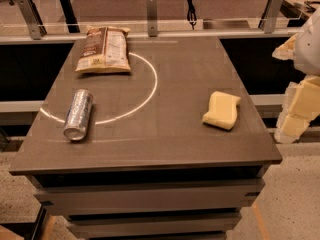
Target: Pick brown chip bag
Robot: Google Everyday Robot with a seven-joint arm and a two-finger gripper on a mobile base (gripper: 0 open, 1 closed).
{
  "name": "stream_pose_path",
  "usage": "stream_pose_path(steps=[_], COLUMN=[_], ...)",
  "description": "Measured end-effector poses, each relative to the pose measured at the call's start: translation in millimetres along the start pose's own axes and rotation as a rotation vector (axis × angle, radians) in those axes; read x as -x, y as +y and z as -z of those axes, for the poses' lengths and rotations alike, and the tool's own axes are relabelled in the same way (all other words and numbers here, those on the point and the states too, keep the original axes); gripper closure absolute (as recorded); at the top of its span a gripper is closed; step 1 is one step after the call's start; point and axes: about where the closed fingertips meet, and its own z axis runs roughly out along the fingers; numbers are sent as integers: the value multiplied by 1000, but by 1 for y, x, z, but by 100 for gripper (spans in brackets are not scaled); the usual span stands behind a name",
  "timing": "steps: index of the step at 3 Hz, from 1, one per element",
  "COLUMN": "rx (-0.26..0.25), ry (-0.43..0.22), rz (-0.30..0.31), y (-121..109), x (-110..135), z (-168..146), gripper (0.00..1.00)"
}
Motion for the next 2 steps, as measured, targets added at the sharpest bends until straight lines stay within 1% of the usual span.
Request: stream_pose_path(steps=[1,2], rx=[0,-3], ry=[0,-22], rz=[0,-6], y=[0,-1], x=[0,3], z=[0,0], gripper=[0,0])
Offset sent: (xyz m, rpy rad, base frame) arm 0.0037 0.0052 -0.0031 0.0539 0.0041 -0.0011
